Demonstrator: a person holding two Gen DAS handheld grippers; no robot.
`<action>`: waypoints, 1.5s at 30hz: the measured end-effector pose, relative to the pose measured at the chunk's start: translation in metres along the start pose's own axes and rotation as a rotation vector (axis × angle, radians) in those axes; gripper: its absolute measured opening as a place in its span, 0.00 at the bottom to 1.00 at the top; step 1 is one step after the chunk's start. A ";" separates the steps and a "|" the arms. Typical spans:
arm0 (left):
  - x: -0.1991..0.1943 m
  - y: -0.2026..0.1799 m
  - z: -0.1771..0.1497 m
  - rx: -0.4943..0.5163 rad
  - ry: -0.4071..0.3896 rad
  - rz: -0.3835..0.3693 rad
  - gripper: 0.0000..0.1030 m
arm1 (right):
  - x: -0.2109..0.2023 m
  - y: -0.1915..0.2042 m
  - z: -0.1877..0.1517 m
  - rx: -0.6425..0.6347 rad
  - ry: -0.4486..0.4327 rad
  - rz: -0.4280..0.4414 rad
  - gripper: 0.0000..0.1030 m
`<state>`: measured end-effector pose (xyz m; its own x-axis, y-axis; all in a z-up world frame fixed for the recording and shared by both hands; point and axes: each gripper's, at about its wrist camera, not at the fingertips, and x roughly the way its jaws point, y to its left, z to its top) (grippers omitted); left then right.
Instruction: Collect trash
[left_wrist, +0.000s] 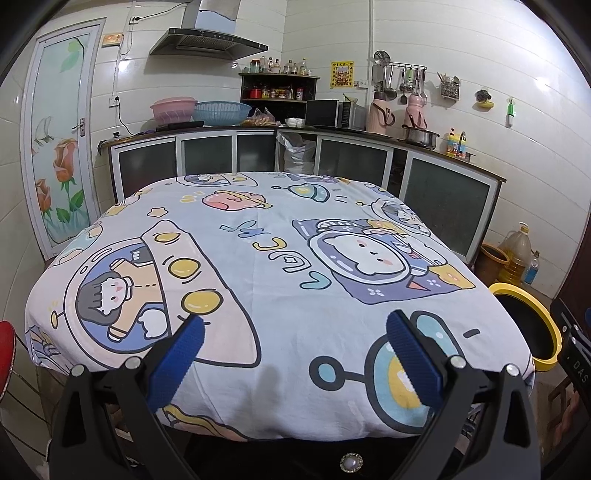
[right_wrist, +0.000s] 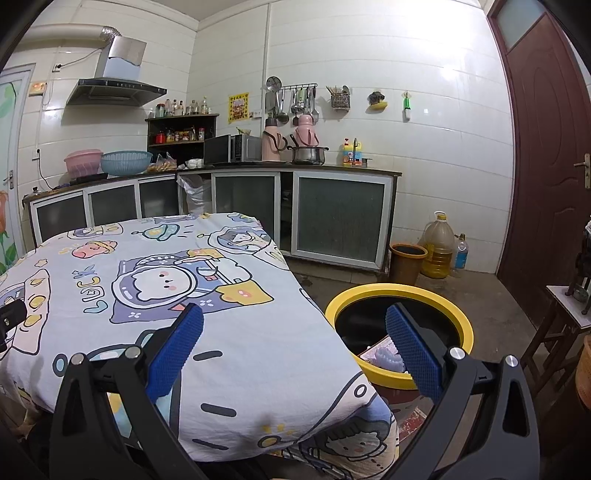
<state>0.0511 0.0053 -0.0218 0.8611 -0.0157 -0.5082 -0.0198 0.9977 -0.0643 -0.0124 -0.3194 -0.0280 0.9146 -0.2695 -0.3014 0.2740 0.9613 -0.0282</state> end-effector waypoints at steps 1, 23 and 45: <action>0.000 -0.001 0.000 0.001 0.000 -0.002 0.92 | 0.000 0.000 0.000 0.000 0.001 0.000 0.92; 0.000 -0.004 -0.003 0.013 0.007 -0.011 0.92 | 0.001 0.002 -0.001 0.008 0.012 -0.008 0.92; 0.002 -0.005 -0.003 0.018 0.010 -0.017 0.92 | 0.003 0.003 -0.002 0.010 0.020 -0.010 0.92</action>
<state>0.0515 0.0002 -0.0255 0.8561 -0.0330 -0.5158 0.0040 0.9984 -0.0572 -0.0092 -0.3170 -0.0314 0.9056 -0.2781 -0.3204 0.2865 0.9578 -0.0216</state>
